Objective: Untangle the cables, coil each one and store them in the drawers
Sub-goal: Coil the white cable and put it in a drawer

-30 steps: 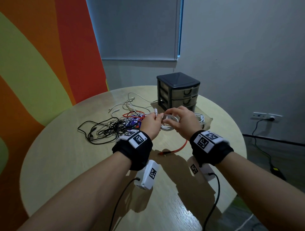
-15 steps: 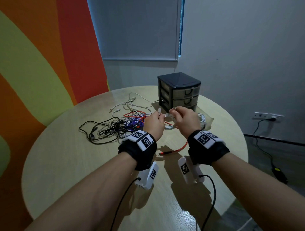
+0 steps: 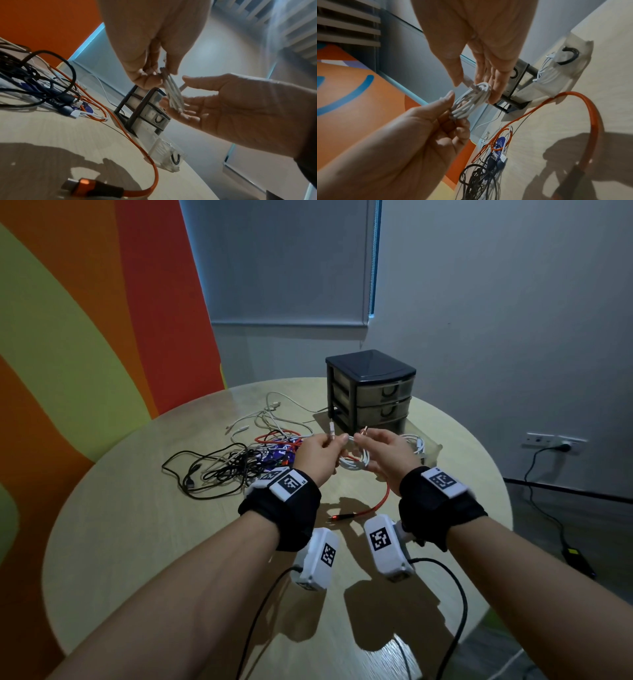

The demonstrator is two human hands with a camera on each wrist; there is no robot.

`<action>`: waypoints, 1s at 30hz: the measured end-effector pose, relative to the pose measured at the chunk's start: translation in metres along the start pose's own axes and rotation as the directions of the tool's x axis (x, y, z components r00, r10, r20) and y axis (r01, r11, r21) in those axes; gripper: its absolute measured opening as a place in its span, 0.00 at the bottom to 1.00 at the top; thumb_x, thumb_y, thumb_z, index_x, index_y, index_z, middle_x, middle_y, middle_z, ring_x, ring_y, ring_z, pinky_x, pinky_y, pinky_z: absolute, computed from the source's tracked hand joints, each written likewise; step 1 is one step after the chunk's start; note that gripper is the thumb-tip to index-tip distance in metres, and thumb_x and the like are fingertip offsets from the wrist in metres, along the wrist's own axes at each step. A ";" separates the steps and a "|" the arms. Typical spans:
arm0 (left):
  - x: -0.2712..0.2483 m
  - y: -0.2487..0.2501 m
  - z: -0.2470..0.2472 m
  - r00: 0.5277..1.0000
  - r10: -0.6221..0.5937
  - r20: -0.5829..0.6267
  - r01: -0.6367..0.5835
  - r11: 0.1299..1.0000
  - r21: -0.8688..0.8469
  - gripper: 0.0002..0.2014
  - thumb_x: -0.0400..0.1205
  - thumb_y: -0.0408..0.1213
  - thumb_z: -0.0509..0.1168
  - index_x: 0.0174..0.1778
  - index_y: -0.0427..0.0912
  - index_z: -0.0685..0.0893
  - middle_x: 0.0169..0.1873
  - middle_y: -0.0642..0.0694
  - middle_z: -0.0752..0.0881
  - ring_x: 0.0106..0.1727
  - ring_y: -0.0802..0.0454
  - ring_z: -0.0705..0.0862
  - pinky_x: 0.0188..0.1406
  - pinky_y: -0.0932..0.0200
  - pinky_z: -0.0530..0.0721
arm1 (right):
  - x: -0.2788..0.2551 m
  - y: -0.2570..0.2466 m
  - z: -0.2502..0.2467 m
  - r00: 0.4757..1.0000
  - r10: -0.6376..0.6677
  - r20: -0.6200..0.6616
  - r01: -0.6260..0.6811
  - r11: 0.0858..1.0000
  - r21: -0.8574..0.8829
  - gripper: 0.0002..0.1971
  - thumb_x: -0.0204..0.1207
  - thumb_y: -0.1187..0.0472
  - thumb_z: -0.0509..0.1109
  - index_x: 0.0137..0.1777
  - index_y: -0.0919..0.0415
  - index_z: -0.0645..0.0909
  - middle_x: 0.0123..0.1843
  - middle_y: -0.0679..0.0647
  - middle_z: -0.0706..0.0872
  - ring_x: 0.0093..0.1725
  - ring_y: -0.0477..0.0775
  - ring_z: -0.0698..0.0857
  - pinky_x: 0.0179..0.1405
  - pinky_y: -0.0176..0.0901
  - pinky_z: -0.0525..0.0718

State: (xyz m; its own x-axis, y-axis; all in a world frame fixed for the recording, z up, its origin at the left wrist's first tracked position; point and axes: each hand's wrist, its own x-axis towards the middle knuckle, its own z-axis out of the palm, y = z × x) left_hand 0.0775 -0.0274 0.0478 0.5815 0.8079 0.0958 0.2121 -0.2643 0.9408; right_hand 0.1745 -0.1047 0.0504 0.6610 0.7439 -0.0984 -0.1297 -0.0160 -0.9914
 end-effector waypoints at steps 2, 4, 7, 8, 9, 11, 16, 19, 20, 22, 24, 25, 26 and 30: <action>0.000 0.001 0.001 1.000 -0.010 0.015 0.011 0.999 -0.038 0.10 0.84 0.40 0.62 0.47 0.37 0.84 0.34 0.45 0.82 0.31 0.54 0.76 0.33 0.59 0.76 | 0.000 0.002 -0.001 1.000 0.015 0.004 -0.015 1.000 -0.006 0.19 0.76 0.67 0.70 0.66 0.71 0.75 0.58 0.65 0.83 0.55 0.59 0.85 0.54 0.50 0.85; 0.000 0.001 0.001 0.999 -0.025 0.021 0.026 0.998 -0.049 0.09 0.83 0.38 0.64 0.53 0.37 0.84 0.33 0.50 0.81 0.32 0.57 0.77 0.33 0.63 0.76 | 0.001 0.003 -0.003 1.000 0.022 0.011 -0.021 0.999 -0.031 0.19 0.77 0.71 0.68 0.67 0.74 0.74 0.58 0.67 0.83 0.50 0.57 0.85 0.47 0.42 0.85; 0.002 0.000 0.002 0.999 -0.027 0.021 0.027 0.999 -0.032 0.13 0.81 0.36 0.67 0.60 0.38 0.83 0.35 0.51 0.81 0.35 0.57 0.78 0.35 0.63 0.78 | 0.001 0.004 -0.005 1.000 0.026 0.013 -0.025 0.998 -0.050 0.15 0.78 0.75 0.64 0.64 0.74 0.77 0.45 0.61 0.85 0.41 0.51 0.84 0.40 0.37 0.83; 0.002 -0.001 0.002 0.999 -0.031 0.017 0.032 0.999 -0.027 0.13 0.80 0.36 0.67 0.61 0.38 0.83 0.38 0.49 0.82 0.37 0.57 0.79 0.37 0.62 0.80 | 0.001 0.004 -0.006 1.000 0.026 0.010 -0.026 0.998 -0.052 0.14 0.78 0.75 0.64 0.63 0.73 0.78 0.42 0.59 0.84 0.40 0.50 0.84 0.40 0.37 0.83; 0.002 -0.002 0.003 0.999 -0.039 0.008 0.039 0.999 -0.026 0.14 0.80 0.35 0.67 0.61 0.38 0.83 0.41 0.47 0.84 0.39 0.55 0.80 0.39 0.61 0.81 | 0.001 0.004 -0.007 1.000 0.025 0.009 -0.025 0.998 -0.058 0.14 0.78 0.74 0.64 0.63 0.73 0.79 0.40 0.58 0.84 0.39 0.50 0.83 0.40 0.37 0.83; 0.003 -0.003 0.003 0.998 -0.054 -0.028 0.052 0.998 -0.042 0.14 0.80 0.35 0.68 0.62 0.39 0.83 0.47 0.42 0.86 0.43 0.52 0.82 0.44 0.57 0.83 | 0.002 0.005 -0.010 1.000 0.024 0.010 -0.023 0.997 -0.076 0.13 0.78 0.72 0.65 0.62 0.72 0.79 0.39 0.57 0.84 0.39 0.49 0.83 0.40 0.37 0.83; 0.005 -0.005 0.010 0.996 -0.007 -0.084 0.009 1.000 0.016 0.14 0.80 0.33 0.67 0.62 0.43 0.83 0.46 0.42 0.86 0.42 0.50 0.82 0.46 0.54 0.84 | 0.002 0.004 -0.015 0.998 0.044 0.043 -0.043 0.999 -0.026 0.16 0.76 0.71 0.68 0.64 0.71 0.77 0.42 0.59 0.84 0.39 0.51 0.85 0.39 0.38 0.85; 0.004 -0.007 0.017 0.996 0.072 -0.059 -0.064 0.990 0.125 0.14 0.80 0.35 0.67 0.62 0.46 0.84 0.48 0.42 0.87 0.43 0.51 0.82 0.43 0.58 0.81 | 0.001 0.003 -0.019 0.999 0.032 0.044 -0.028 0.996 -0.089 0.16 0.75 0.70 0.71 0.62 0.67 0.78 0.43 0.59 0.85 0.36 0.49 0.85 0.27 0.31 0.84; 0.003 -0.006 0.020 0.994 0.092 -0.051 -0.083 0.984 0.159 0.14 0.81 0.34 0.66 0.63 0.45 0.83 0.47 0.44 0.87 0.43 0.52 0.81 0.43 0.60 0.79 | 0.001 0.003 -0.021 0.999 0.020 0.039 -0.015 0.991 -0.133 0.15 0.75 0.69 0.71 0.62 0.67 0.79 0.43 0.59 0.85 0.35 0.48 0.85 0.24 0.29 0.82; 0.003 -0.005 0.025 0.991 0.128 -0.045 -0.116 0.971 0.208 0.15 0.82 0.33 0.65 0.64 0.44 0.83 0.49 0.45 0.87 0.45 0.54 0.81 0.44 0.64 0.78 | 0.002 0.005 -0.023 1.000 -0.012 0.024 0.016 0.981 -0.194 0.14 0.77 0.68 0.69 0.62 0.68 0.79 0.41 0.58 0.85 0.33 0.46 0.84 0.21 0.28 0.80; 0.004 -0.002 0.031 0.987 0.155 -0.032 -0.143 0.959 0.244 0.15 0.82 0.31 0.63 0.65 0.43 0.83 0.53 0.44 0.88 0.47 0.54 0.83 0.44 0.66 0.77 | 0.005 0.008 -0.025 0.999 -0.044 0.000 0.043 0.970 -0.241 0.12 0.79 0.68 0.67 0.61 0.68 0.80 0.43 0.59 0.84 0.34 0.48 0.83 0.23 0.29 0.82; 0.004 0.000 0.035 0.985 0.169 -0.023 -0.157 0.952 0.263 0.15 0.82 0.31 0.63 0.65 0.43 0.83 0.53 0.44 0.88 0.49 0.53 0.84 0.44 0.66 0.77 | 0.007 0.009 -0.026 0.998 -0.062 -0.015 0.056 0.962 -0.266 0.11 0.80 0.67 0.65 0.61 0.68 0.80 0.44 0.60 0.84 0.35 0.50 0.84 0.26 0.33 0.85; 0.005 0.000 0.037 0.983 0.185 -0.019 -0.172 0.944 0.281 0.16 0.82 0.30 0.62 0.64 0.43 0.84 0.53 0.44 0.88 0.50 0.52 0.84 0.44 0.67 0.76 | 0.008 0.010 -0.025 0.996 -0.082 -0.026 0.071 0.955 -0.287 0.10 0.81 0.67 0.63 0.59 0.67 0.81 0.44 0.60 0.84 0.37 0.54 0.85 0.32 0.38 0.88; 0.010 0.003 0.049 0.979 0.202 -0.020 -0.186 0.933 0.309 0.16 0.82 0.31 0.60 0.64 0.43 0.84 0.49 0.43 0.89 0.47 0.50 0.85 0.39 0.66 0.75 | 0.014 0.016 -0.027 0.988 -0.124 -0.095 0.089 0.947 -0.307 0.07 0.82 0.69 0.60 0.50 0.63 0.80 0.38 0.58 0.82 0.41 0.62 0.85 0.43 0.58 0.88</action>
State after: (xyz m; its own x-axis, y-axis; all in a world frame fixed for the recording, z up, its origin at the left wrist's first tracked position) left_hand 0.1227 -0.0462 0.0358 0.5967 0.7483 0.2899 0.3327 -0.5594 0.7592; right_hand 0.2021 -0.1127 0.0310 0.7391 0.6734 0.0174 0.1631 -0.1538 -0.9745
